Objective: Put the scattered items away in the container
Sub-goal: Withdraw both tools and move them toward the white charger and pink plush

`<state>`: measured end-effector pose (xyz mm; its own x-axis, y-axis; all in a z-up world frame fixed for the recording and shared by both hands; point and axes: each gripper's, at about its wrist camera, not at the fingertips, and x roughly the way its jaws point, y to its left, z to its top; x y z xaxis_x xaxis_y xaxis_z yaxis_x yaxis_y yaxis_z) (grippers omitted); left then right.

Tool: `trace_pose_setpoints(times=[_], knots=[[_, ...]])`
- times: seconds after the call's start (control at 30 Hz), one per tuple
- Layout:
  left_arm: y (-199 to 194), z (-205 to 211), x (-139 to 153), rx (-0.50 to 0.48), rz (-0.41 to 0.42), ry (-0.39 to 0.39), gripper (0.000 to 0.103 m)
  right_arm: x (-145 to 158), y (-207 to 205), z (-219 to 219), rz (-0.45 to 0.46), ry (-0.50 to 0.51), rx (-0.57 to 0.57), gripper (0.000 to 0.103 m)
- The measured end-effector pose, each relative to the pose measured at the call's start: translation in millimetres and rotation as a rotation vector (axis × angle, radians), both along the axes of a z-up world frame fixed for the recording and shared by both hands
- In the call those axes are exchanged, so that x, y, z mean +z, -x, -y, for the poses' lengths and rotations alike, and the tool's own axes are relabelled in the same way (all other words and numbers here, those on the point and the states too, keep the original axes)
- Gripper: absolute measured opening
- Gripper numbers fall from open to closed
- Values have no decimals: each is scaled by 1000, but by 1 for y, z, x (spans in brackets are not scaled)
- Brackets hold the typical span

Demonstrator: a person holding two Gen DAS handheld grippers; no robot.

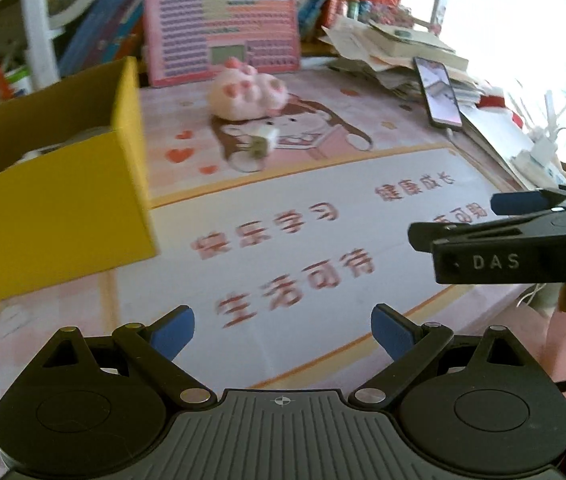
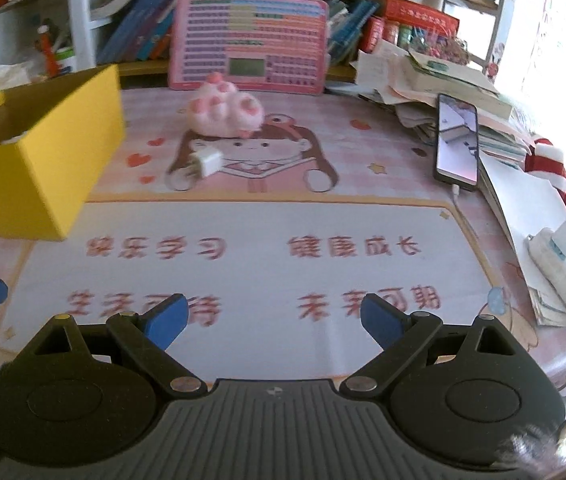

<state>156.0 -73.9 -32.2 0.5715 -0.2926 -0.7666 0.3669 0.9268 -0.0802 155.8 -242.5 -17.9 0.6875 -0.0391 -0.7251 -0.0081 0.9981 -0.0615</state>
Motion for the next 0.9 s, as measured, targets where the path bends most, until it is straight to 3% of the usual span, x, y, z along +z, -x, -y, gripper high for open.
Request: trace_pose_setpoints(times=[0.27, 0.4, 0.57, 0.73, 0.83, 0.9], knots=[[-53, 42, -3, 23, -29, -13, 97, 2, -41, 47, 20, -40, -1, 94], [-78, 52, 3, 66, -1, -17, 97, 2, -62, 61, 29, -70, 12, 94], [-107, 66, 4, 128, 46, -90, 97, 2, -85, 69, 38, -110, 26, 93], [-129, 74, -1, 149, 68, -78, 96, 3, -109, 73, 56, -128, 58, 94], [-143, 76, -6, 188, 87, -75, 94, 4, -123, 74, 64, -138, 76, 93], [-152, 77, -9, 204, 101, -77, 84, 6, -133, 73, 77, -143, 92, 93]])
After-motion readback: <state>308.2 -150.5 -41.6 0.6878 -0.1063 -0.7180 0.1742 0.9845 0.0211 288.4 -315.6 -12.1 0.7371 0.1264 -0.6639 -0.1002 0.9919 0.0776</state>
